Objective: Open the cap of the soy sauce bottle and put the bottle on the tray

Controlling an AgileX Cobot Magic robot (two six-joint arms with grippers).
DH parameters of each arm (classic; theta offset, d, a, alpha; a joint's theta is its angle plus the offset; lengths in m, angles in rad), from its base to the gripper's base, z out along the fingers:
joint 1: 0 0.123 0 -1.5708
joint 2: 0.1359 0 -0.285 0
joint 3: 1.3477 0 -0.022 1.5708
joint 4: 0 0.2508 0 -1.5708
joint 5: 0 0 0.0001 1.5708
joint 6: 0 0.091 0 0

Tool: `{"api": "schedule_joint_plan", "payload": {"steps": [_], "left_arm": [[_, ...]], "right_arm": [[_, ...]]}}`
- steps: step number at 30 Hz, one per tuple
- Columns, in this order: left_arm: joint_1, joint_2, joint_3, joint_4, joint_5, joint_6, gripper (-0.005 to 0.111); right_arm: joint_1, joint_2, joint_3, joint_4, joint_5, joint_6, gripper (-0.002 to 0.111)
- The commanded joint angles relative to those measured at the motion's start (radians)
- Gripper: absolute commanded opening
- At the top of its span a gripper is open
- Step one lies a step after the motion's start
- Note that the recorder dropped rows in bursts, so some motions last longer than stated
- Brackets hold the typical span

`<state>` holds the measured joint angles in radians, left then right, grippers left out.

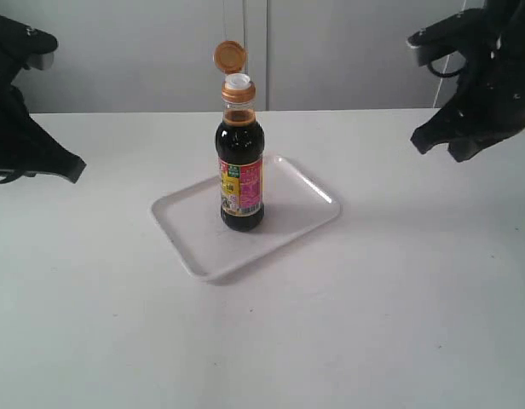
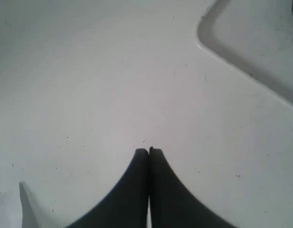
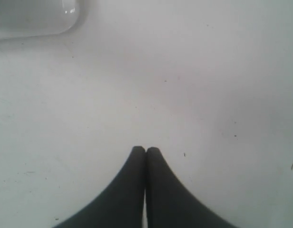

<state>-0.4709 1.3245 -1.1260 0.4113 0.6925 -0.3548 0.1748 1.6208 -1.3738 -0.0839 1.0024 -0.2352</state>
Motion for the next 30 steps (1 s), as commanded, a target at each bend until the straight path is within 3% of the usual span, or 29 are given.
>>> {"api": "schedule_joint_plan", "payload": {"steps": [1, 12, 30], "left_arm": [[-0.001, -0.063, -0.002, -0.031, 0.022, 0.023, 0.0], [-0.001, -0.188, 0.152, -0.044, -0.064, 0.019, 0.0], [-0.001, -0.505, 0.383, -0.048, -0.231, 0.016, 0.0]], "right_arm": [[-0.042, -0.038, 0.004, 0.012, 0.023, 0.015, 0.0], [-0.066, -0.192, 0.159, 0.017, -0.104, 0.052, 0.0], [-0.066, -0.653, 0.453, 0.044, -0.343, 0.083, 0.0]]}}
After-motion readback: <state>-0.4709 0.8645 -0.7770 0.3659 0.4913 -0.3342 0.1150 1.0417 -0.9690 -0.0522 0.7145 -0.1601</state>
